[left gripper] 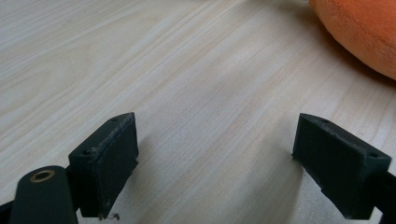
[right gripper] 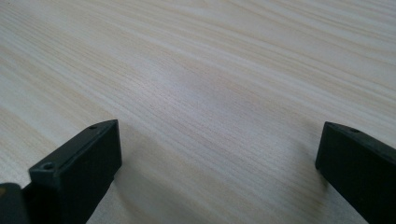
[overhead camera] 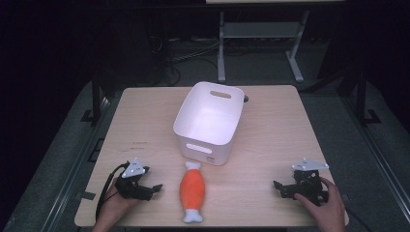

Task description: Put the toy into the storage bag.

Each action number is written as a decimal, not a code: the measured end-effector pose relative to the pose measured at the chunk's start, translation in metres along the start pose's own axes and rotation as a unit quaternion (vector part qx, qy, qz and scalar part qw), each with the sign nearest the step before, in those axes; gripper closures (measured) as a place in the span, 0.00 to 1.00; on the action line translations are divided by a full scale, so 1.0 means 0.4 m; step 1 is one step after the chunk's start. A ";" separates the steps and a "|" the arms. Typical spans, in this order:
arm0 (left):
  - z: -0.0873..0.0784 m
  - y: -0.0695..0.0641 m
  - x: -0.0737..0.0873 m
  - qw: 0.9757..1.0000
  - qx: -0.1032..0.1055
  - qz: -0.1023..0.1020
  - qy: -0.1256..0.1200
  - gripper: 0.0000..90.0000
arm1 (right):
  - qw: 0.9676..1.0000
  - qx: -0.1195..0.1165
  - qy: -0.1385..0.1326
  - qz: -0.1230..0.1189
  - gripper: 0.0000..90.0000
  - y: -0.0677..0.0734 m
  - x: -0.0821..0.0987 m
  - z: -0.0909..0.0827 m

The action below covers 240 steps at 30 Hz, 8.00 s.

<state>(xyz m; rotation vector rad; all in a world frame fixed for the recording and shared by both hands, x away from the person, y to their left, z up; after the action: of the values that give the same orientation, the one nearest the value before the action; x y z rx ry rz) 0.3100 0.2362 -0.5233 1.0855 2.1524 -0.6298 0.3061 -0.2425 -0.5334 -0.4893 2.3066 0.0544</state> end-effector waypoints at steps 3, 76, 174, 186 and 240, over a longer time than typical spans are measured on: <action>0.000 0.000 0.000 1.000 0.000 -0.001 -0.001 0.16 | 1.000 0.000 0.000 0.000 0.00 0.000 0.000 0.000; 0.148 -0.040 -0.236 0.998 0.048 0.042 0.020 1.00 | 1.000 0.000 0.000 0.000 0.00 0.000 0.000 0.000; 0.102 -0.214 -0.244 0.971 0.207 0.096 0.064 0.18 | 1.000 0.000 0.000 0.000 0.00 0.000 0.000 0.000; 0.116 -0.232 -0.215 0.967 0.191 0.141 0.092 0.14 | 1.000 0.000 0.000 0.000 0.00 0.000 0.000 0.000; 0.165 -0.230 -0.182 0.962 0.179 0.164 0.127 0.18 | 1.000 0.000 0.000 0.000 0.00 0.000 0.000 0.000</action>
<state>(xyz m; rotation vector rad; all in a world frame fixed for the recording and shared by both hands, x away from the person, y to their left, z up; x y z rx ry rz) 0.2884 0.1048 -0.5042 1.7594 2.0397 -0.7735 0.3061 -0.2424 -0.5334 -0.4893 2.3067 0.0550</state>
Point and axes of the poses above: each handheld gripper's, and its own axes: z roughly forward along the jaws, x roughly out of its underside, y roughly to its left, the point moved 7 cm from there along z, roughly forward along the jaws, and after that the axes turned 11 degrees about x, right-handed, at the moved point
